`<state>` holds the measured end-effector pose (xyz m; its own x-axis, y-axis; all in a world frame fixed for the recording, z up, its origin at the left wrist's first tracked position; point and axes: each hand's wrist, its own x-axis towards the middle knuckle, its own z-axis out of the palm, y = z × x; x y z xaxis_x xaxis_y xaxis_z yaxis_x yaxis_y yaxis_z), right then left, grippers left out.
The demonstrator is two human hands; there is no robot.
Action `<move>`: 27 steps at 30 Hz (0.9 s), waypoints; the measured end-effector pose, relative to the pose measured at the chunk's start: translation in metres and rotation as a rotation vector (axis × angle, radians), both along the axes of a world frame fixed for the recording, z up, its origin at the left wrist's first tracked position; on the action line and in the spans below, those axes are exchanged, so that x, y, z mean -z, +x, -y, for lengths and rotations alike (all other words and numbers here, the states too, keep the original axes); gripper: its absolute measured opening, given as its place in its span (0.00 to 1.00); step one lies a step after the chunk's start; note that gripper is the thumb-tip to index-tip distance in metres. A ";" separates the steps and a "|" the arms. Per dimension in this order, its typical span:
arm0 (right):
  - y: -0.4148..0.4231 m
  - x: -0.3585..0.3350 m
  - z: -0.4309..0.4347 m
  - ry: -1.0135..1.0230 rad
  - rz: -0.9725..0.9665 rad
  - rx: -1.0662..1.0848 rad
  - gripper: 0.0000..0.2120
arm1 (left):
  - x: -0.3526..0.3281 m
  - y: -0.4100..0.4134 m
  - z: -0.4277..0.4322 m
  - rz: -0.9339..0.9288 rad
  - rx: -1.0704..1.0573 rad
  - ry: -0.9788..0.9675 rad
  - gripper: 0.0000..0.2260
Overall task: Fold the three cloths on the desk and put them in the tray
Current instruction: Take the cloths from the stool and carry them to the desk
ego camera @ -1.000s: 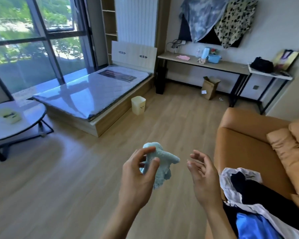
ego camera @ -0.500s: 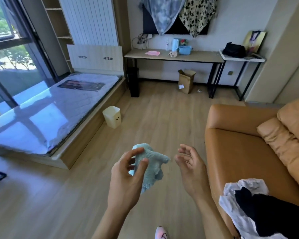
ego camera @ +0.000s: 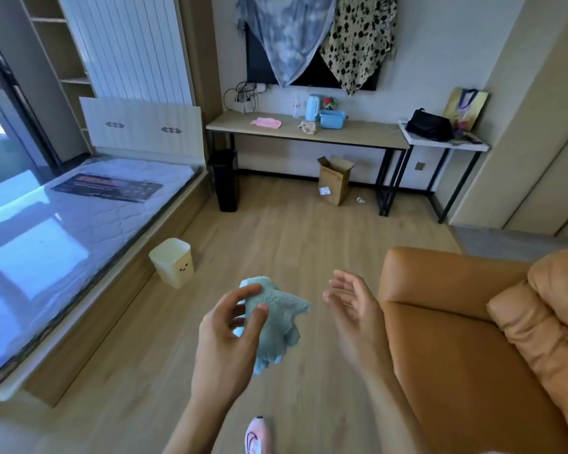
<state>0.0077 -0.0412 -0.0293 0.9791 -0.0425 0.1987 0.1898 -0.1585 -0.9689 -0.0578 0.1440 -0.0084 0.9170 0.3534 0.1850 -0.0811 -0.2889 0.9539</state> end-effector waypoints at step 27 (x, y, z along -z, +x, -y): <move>0.683 0.005 0.022 -0.008 -0.033 0.007 0.13 | -0.003 0.685 0.024 0.018 0.099 -0.010 0.12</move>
<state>0.6902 -0.0631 -0.0347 0.9848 -0.0481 0.1670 0.1568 -0.1678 -0.9733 0.6275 0.1197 -0.0053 0.9441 0.2631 0.1987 -0.1260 -0.2689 0.9549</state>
